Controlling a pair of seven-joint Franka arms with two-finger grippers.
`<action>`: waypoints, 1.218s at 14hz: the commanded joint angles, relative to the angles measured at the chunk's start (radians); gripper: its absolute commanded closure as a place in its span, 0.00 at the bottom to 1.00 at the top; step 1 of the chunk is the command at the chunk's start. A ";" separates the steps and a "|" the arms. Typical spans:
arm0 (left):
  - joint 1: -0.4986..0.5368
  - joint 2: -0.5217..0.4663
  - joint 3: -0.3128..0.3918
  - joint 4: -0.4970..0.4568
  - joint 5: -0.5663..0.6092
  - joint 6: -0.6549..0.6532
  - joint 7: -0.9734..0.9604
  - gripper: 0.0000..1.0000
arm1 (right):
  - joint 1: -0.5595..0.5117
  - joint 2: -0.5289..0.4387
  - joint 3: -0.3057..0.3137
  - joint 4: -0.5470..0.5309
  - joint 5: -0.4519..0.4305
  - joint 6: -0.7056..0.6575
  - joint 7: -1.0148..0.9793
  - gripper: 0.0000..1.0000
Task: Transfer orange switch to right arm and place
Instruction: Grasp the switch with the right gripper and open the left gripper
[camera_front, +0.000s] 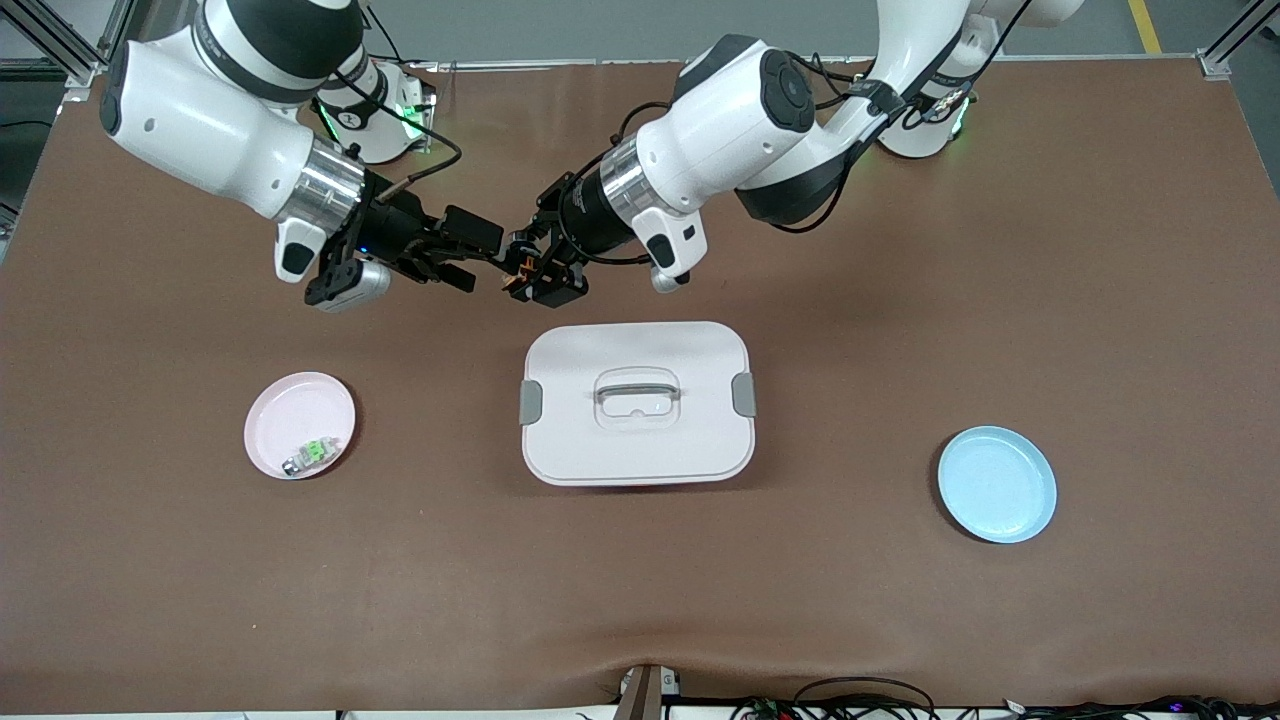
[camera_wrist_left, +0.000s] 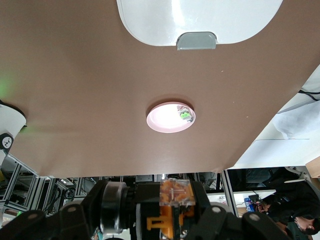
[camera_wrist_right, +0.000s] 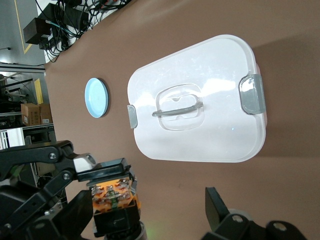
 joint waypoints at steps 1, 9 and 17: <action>-0.012 0.004 0.000 0.016 0.020 0.022 -0.027 0.55 | 0.026 0.010 -0.001 0.027 0.004 0.009 0.039 0.00; -0.011 0.001 0.000 0.016 0.020 0.022 -0.026 0.55 | 0.046 0.036 -0.001 0.026 -0.002 0.034 0.038 0.00; -0.011 -0.002 0.000 0.016 0.020 0.022 -0.026 0.54 | 0.062 0.036 -0.002 0.026 -0.002 0.037 0.056 1.00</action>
